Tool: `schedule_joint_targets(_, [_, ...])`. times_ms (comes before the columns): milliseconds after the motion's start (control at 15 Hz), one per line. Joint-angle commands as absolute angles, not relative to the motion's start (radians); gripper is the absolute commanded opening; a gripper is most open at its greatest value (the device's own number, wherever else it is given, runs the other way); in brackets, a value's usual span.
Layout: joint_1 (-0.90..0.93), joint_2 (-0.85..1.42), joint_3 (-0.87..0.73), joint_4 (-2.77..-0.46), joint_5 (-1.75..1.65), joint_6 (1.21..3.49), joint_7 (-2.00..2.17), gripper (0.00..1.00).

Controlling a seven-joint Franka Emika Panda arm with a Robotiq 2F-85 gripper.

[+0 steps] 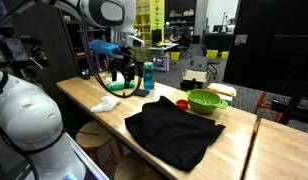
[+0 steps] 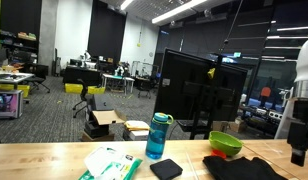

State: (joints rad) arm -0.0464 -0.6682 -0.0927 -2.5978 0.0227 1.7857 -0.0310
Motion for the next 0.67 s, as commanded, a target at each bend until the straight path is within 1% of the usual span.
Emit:
schedule_joint_targets(0, [-0.090, -0.636, -0.159, -2.555, -0.005, 1.798, -0.116, 1.00])
schedule_joint_targets(267, [-0.116, -0.580, -0.243, -2.503, 0.015, 1.834, -0.203, 1.00])
schedule_joint_targets(600, [-0.121, -0.477, -0.310, -2.430, 0.067, 1.900, -0.271, 1.00])
